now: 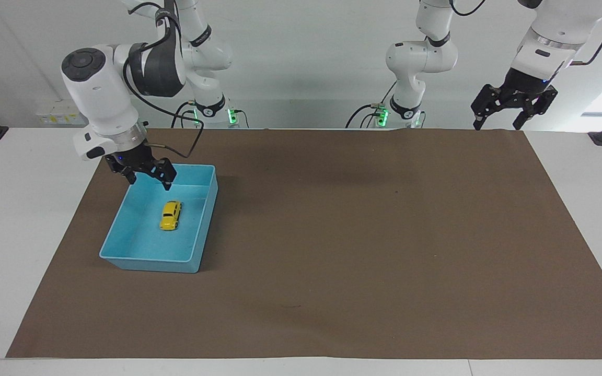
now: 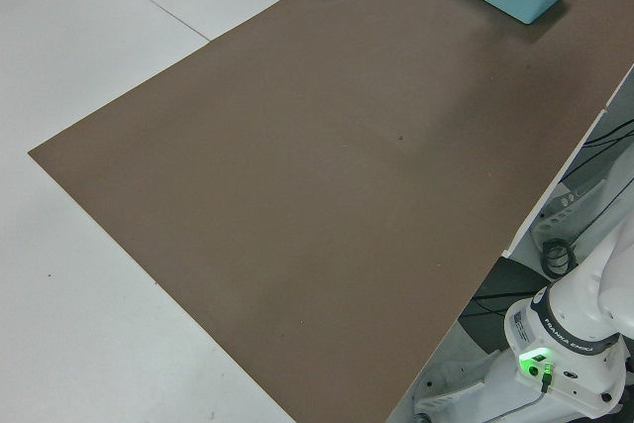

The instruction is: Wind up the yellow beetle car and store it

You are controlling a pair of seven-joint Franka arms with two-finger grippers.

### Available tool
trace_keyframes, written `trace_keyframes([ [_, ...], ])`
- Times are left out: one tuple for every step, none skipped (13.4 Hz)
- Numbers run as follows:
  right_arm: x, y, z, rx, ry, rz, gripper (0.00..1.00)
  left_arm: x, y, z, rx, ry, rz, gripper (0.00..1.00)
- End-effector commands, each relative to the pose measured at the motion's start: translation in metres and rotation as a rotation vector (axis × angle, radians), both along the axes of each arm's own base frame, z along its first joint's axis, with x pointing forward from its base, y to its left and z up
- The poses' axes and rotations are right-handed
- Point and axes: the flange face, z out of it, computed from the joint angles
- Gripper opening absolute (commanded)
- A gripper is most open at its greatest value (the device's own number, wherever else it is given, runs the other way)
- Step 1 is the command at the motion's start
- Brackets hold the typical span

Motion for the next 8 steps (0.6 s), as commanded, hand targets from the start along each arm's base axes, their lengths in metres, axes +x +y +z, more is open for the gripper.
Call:
trace_keyframes([
  [-0.006, -0.001, 0.023, 0.027, 0.005, 0.029, 1.0, -0.005, 0.004, 0.001, 0.009, 0.008, 0.006, 1.0],
  [-0.007, 0.0, 0.033, 0.025, 0.007, 0.03, 1.0, -0.005, 0.004, 0.001, 0.01, 0.006, 0.004, 1.0],
  [-0.008, 0.001, 0.047, 0.027, 0.011, 0.031, 1.0, -0.005, 0.004, 0.001, 0.01, 0.008, 0.006, 1.0],
  [-0.009, 0.0, 0.054, 0.03, 0.024, 0.032, 1.0, -0.005, 0.004, 0.001, 0.01, 0.008, 0.004, 1.0],
  [-0.011, 0.0, 0.059, 0.03, 0.036, 0.03, 1.0, -0.005, 0.004, 0.001, 0.009, 0.008, 0.006, 1.0],
  [-0.012, -0.001, 0.064, 0.031, 0.048, 0.029, 1.0, -0.005, 0.004, 0.001, 0.008, 0.006, 0.006, 1.0],
  [-0.013, -0.001, 0.071, 0.031, 0.05, 0.029, 1.0, -0.005, 0.004, 0.001, 0.009, 0.008, 0.006, 1.0],
  [-0.013, -0.001, 0.071, 0.031, 0.045, 0.033, 1.0, -0.005, 0.004, 0.001, 0.009, 0.008, 0.006, 1.0],
])
